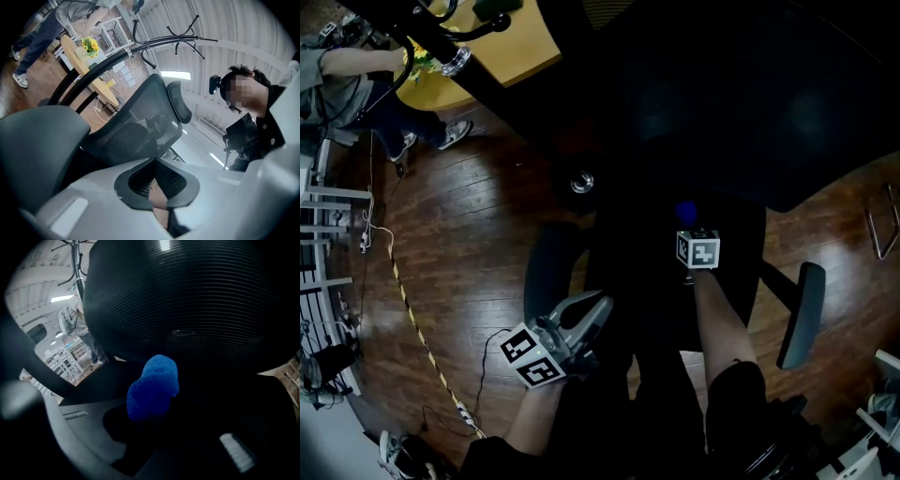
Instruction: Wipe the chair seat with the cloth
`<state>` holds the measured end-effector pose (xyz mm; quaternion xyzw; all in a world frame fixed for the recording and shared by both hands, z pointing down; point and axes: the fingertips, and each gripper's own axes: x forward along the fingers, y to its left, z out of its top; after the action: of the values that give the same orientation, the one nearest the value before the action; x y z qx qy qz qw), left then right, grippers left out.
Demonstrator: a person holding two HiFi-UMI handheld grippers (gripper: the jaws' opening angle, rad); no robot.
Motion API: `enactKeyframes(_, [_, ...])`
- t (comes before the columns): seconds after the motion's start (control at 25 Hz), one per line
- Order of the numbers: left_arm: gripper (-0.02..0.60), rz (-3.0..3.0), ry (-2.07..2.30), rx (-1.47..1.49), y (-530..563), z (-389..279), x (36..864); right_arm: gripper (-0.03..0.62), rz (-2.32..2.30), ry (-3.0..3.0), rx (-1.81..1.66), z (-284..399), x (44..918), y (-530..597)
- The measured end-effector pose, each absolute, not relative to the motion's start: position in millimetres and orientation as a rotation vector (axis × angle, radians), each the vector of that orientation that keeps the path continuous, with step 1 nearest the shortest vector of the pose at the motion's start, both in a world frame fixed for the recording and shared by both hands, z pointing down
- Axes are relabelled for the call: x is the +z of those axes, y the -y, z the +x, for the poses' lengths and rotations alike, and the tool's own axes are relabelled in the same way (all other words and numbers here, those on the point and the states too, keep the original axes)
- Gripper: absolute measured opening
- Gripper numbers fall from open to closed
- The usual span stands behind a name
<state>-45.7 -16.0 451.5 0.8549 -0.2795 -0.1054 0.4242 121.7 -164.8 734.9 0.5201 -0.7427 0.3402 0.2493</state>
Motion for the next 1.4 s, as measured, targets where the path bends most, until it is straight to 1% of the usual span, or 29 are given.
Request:
enactKeyframes(0.28, [0.002,2.149,0.687,-0.208,17.4,-28.6,461.2,0.037,1.609,1.774,0.873,268.0,735.2,133.5])
enactKeyframes(0.4, [0.002,2.139,0.688,-0.201,18.1,-26.0,463.0,0.037,1.664,1.715,0.864,308.0,734.7,120.0])
enactKeyframes(0.72, [0.002,2.144,0.69,-0.199,16.3,-21.7,460.0,0.037,1.687,1.728,0.828,318.3,729.0,113.9])
enactKeyframes(0.92, [0.002,2.149,0.699,-0.218,10.3,-26.8,458.9,0.037,1.709,1.716,0.923,322.2,727.7,117.2])
enactKeyframes(1.0, [0.002,2.158,0.716,-0.227,9.0,-34.5,455.3,0.037,1.73,1.724,0.938,309.9,721.7,122.6])
enactKeyframes(1.08, [0.002,2.154,0.738,-0.247,7.4,-44.7,452.1,0.037,1.683,1.792,0.954,272.5,718.2,130.7])
enactKeyframes(1.4, [0.002,2.161,0.796,-0.311,-5.7,-75.2,436.1,0.037,1.326,2.142,1.072,49.0,709.7,145.1])
